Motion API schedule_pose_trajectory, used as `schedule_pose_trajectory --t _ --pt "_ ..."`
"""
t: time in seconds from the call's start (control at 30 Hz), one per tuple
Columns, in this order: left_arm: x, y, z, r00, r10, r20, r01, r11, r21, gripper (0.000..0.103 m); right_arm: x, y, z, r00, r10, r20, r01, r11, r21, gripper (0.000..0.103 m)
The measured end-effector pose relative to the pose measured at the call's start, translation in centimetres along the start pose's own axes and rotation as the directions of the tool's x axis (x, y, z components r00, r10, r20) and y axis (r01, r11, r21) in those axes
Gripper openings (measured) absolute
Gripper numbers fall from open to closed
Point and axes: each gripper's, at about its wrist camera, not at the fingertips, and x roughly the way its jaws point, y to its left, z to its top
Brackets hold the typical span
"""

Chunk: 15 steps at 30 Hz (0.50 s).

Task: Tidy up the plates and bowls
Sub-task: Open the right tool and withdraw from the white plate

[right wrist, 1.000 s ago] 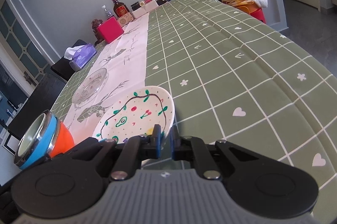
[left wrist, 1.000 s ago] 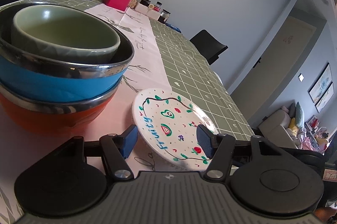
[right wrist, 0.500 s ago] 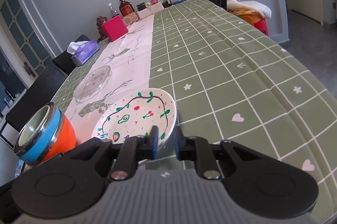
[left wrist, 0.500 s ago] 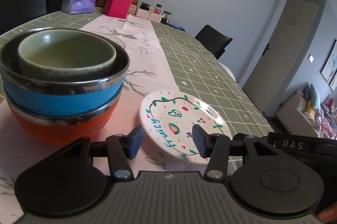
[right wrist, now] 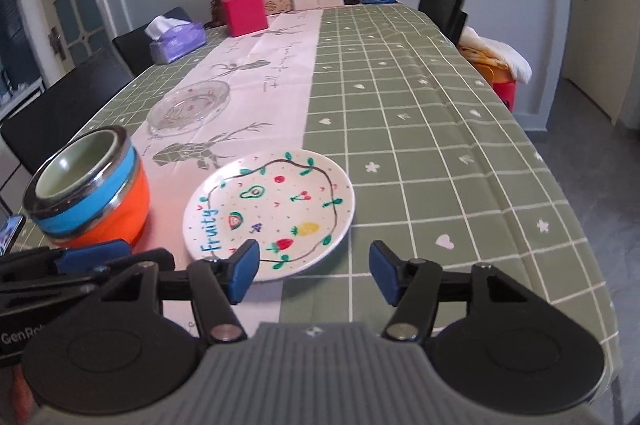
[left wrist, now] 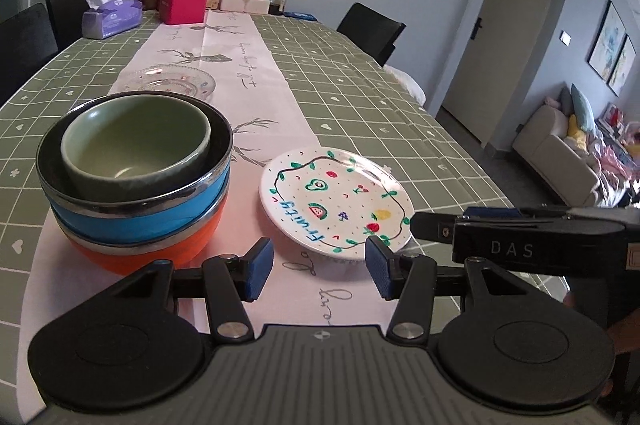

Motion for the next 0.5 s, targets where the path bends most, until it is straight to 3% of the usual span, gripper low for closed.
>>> schedule_pose_trajectory --t 0.13,0.3,0.5 --pt "-1.7 0.6 1.4 0.998 -0.034 -0.053 0.037 0.998 0.048 0.059 -0.8 1.6 1.3 1.000 0.021 -0.021 -0.023 0.995 -0.093 0.068" --pt "-4.5 1.2 3.9 0.996 -0.053 -0.072 0.063 0.989 0.137 0.059 -1.6 3.7 3.7 0.995 0.075 -0.068 -0.087 0.977 -0.196 0.069" --pt "-6.6 3.0 8.2 0.996 -0.008 -0.084 0.026 0.978 0.206 0.060 -1.3 6.2 7.5 0.976 0.138 -0.167 -0.179 0.948 -0.263 0.071"
